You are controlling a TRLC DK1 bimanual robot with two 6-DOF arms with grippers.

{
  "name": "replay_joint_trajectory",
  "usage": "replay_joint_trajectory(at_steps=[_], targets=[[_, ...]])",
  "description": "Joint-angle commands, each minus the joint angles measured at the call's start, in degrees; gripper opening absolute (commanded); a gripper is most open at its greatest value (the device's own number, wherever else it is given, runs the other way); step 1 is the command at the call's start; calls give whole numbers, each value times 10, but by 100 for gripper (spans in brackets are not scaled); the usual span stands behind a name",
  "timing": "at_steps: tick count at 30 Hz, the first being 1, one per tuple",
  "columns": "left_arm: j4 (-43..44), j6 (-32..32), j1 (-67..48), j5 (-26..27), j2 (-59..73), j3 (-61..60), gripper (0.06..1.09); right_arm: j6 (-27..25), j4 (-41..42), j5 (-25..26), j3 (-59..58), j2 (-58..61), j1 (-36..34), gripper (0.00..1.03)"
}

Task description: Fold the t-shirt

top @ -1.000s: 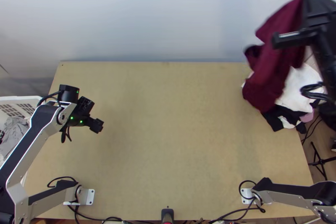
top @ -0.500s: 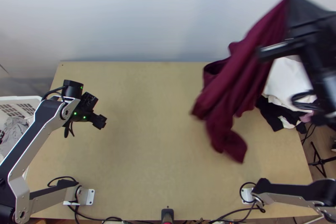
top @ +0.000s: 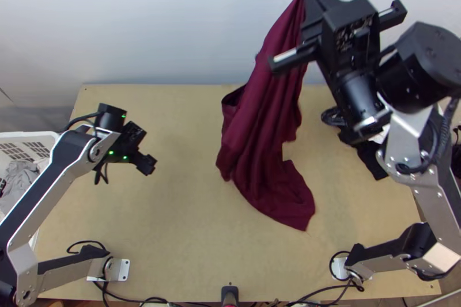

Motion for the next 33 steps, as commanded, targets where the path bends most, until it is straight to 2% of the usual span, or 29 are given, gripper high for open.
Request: replay_joint_trajectory(at_steps=[1, 3, 5, 9, 12, 16, 21, 23, 26, 29, 33], targets=[[-19, -31, -121, 18, 53, 42, 103, 9, 1, 4, -20, 20, -19, 3], [-10, -32, -151, 11, 83, 50, 103, 9, -37, 4, -48, 19, -16, 3], [0, -44, -155, 8, 108, 59, 103, 16, -34, 4, -112, -1, -22, 3], [11, -66, -158, 8, 119, 58, 103, 77, -33, -5, -263, -49, -82, 3], [10, -74, -159, 8, 112, 46, 103, 97, -9, -10, -405, -92, -123, 3], [8, -74, -151, 7, 91, 29, 103, 91, 71, -11, -548, -134, -196, 3], [5, -67, -160, 7, 84, 23, 103, 85, 78, -12, -667, -186, -297, 3], [5, -63, -175, 6, 94, 26, 103, 60, 79, -12, -724, -216, -338, 3], [5, -59, -186, 6, 112, 43, 103, 48, 92, -12, -788, -244, -435, 3], [5, -67, -189, 7, 127, 63, 103, 22, 142, -19, -833, -259, -520, 3], [8, -74, -228, 7, 148, 81, 104, 17, 140, -26, -863, -289, -524, 3]])
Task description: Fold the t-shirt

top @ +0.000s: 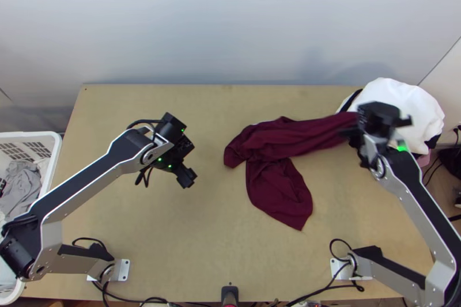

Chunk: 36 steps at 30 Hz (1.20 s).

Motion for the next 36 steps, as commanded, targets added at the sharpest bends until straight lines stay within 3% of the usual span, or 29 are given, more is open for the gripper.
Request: replay_joint_trajectory(at_steps=[1, 12, 19, 25, 29, 35, 36], targets=[[2, -11, -60, 2, 37, 38, 104, -21, 22, -13, -100, -60, -78, 3], [46, -10, -257, 1, 280, 246, 103, -18, 25, -17, -111, -55, -46, 3], [51, -19, -270, 2, 395, 384, 103, -17, 25, -17, -103, -64, -46, 3], [11, 1, -286, 31, 428, 417, 103, -5, 25, -18, -100, -56, -46, 3], [-35, 1, -287, 108, 446, 433, 94, 2, 25, -18, -92, -49, -36, 3], [-39, 7, -290, 107, 473, 444, 94, 10, 25, -18, -81, -42, -25, 3], [-38, 9, -290, 108, 478, 449, 85, 10, 25, -18, -79, -42, -24, 3]])
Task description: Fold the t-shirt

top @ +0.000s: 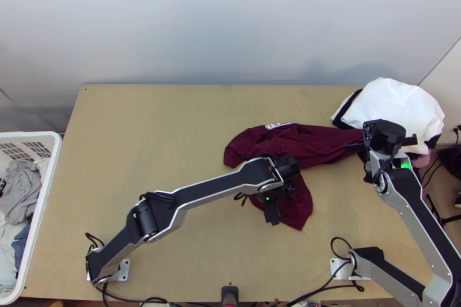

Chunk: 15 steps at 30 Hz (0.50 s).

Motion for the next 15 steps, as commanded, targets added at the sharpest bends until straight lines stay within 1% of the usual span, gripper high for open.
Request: replay_joint_trajectory(at_steps=[1, 2, 3, 5, 8, 9, 12, 15], targets=[[-15, 8, -3, 21, 40, 34, 71, 7, 0, 0, 13, 6, 11, 3], [-14, 8, -2, 21, 46, 40, 60, 7, 0, 0, 14, 6, 11, 3], [-13, 8, -1, 21, 51, 46, 52, 7, 0, 0, 16, 8, 11, 3], [-10, 9, -1, 21, 59, 54, 40, 7, 0, 0, 19, 10, 11, 3], [-9, 10, 0, 21, 66, 67, 15, 7, 0, 0, 23, 10, 13, 3], [-11, 10, 0, 21, 65, 73, 10, 7, -1, 0, 25, 9, 15, 3], [-22, 2, 6, 22, 48, 79, 10, 7, -8, 0, 28, 0, 18, 3], [-42, -4, 13, 36, 21, 80, 10, 7, -18, 0, 28, -14, 23, 3]])
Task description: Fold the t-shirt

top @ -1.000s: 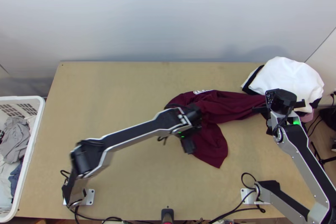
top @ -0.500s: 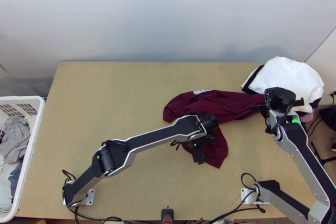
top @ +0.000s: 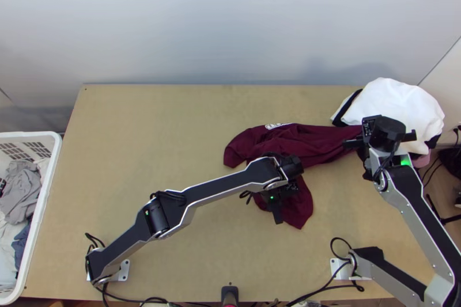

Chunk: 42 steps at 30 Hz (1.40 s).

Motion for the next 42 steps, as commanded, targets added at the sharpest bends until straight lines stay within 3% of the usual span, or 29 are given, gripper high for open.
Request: replay_joint_trajectory(at_steps=[1, 12, 22, 33, 35, 39, 42], targets=[[-27, -12, 13, 21, -37, 15, 10, 0, -17, 1, 6, -22, 9, 3], [-84, -5, 88, 61, -168, -24, 10, 0, -84, 0, 41, -83, 12, 3], [-164, 17, 317, 112, -312, -56, 10, 8, -103, -7, 68, -91, 49, 3], [-198, 34, 705, 209, -413, -2, 10, 196, -182, -8, 231, 14, 83, 3], [-198, 24, 762, 233, -415, 25, 10, 230, -201, -27, 265, 29, 75, 3], [-197, 6, 819, 264, -428, 39, 10, 277, -237, -76, 311, 49, 78, 3], [-199, 6, 816, 268, -447, 19, 10, 282, -276, -102, 335, 58, 113, 3]])
